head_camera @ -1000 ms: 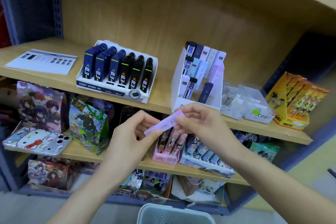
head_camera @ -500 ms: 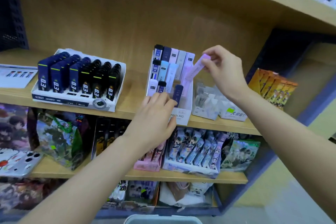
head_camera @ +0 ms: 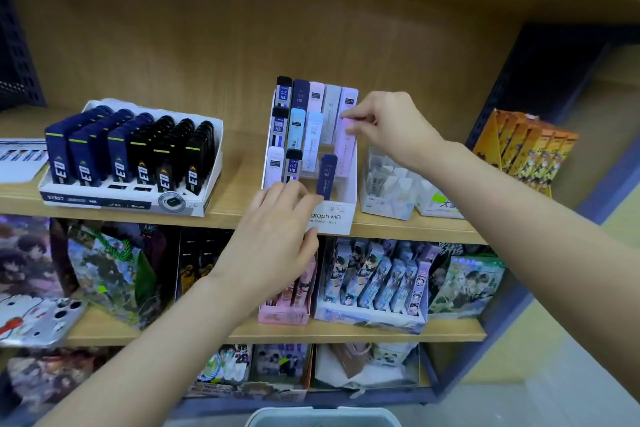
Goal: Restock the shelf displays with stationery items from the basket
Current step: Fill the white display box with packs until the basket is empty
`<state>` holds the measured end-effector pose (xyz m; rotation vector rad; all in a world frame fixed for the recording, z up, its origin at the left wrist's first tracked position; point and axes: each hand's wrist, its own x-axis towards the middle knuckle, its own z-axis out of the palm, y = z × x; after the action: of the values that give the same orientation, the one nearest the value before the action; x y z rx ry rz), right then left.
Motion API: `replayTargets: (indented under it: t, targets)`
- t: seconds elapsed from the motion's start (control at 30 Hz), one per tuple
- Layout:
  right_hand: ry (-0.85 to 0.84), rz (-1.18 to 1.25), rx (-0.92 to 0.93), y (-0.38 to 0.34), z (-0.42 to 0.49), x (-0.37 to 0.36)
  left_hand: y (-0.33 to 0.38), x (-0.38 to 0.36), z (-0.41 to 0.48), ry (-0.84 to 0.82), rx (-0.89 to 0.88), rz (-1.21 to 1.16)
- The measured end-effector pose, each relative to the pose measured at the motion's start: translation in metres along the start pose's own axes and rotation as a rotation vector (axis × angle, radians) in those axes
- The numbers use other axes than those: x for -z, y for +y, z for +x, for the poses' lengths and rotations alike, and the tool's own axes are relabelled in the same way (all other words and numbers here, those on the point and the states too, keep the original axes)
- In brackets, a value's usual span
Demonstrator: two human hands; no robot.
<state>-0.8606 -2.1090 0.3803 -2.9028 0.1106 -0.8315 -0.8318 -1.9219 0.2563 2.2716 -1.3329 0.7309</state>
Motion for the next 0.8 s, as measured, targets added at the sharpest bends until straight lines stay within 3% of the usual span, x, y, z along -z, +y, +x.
replayTargets:
  t: [0.27,0.37,0.5,0.63,0.8]
  targets:
    - [0.123,-0.252,0.050,0.005,-0.026,-0.018,0.003,0.003,-0.003,0.000,0.000,0.045]
    - [0.190,-0.133,0.013,0.004,-0.053,-0.023,0.006,0.003,-0.013,0.085,-0.055,0.057]
    - [0.273,-0.141,0.137,0.016,-0.115,-0.044,0.018,-0.013,-0.061,0.130,-0.073,0.011]
    - [0.142,-0.147,0.178,0.037,-0.189,-0.084,0.019,-0.063,-0.131,-0.073,0.003,-0.038]
    - [-0.330,-0.084,0.064,0.058,-0.288,-0.169,0.019,-0.136,-0.211,-0.329,0.202,-0.100]
